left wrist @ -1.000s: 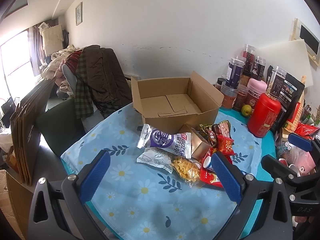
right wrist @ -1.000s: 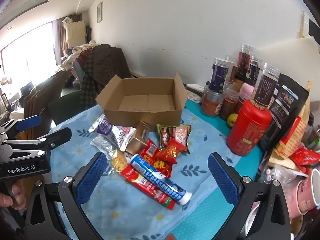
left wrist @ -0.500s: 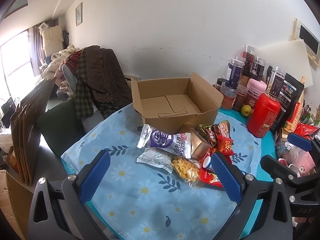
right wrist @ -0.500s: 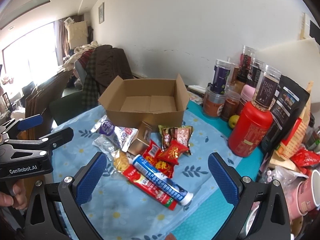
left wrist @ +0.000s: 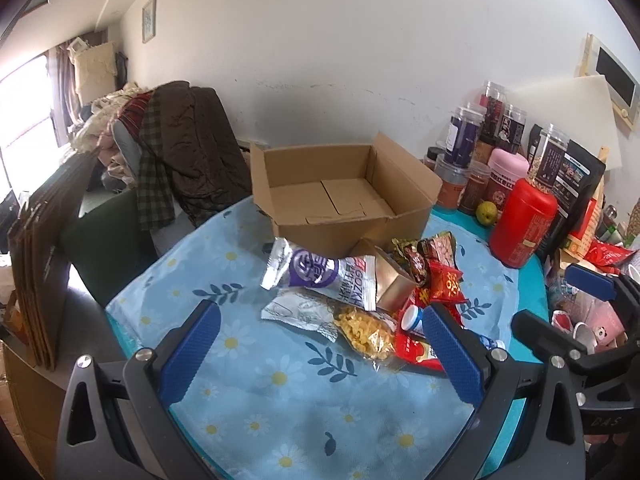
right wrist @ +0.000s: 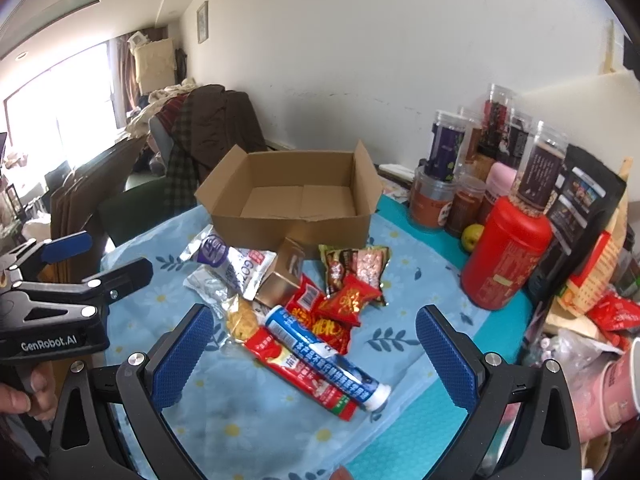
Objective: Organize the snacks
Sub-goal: 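Grasp the blue-and-white tube with the right gripper while the left gripper approaches the red sauce packet, then lower the left gripper onto the red sauce packet and close it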
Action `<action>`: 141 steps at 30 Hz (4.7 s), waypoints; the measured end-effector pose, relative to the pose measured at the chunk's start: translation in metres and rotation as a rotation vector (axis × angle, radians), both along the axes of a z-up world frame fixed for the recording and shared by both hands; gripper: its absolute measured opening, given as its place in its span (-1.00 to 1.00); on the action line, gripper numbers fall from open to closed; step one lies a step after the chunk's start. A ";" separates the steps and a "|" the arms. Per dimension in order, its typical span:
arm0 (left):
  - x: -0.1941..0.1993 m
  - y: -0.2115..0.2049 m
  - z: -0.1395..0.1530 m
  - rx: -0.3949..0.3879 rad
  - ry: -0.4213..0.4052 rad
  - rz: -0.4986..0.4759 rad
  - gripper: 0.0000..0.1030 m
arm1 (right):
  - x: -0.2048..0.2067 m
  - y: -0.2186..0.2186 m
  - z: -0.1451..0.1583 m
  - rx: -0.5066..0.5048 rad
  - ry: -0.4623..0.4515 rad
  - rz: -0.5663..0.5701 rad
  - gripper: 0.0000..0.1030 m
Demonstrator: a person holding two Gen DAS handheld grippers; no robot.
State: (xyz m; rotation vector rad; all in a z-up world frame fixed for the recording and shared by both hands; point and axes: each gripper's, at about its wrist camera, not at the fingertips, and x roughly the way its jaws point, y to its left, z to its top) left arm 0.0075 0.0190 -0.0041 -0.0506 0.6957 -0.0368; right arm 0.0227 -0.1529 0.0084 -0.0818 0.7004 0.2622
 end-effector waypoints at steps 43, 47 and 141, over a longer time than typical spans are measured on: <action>0.071 0.012 -0.103 -0.096 0.208 -0.145 1.00 | 0.069 -0.012 -0.129 0.051 0.309 -0.004 -0.35; 0.070 0.003 -0.104 -0.088 0.217 -0.181 1.00 | 0.061 -0.026 -0.127 0.099 0.299 -0.076 -0.46; -0.003 -0.069 -0.132 0.109 0.370 -0.552 0.38 | -0.006 -0.011 -0.144 0.206 0.431 -0.087 -0.45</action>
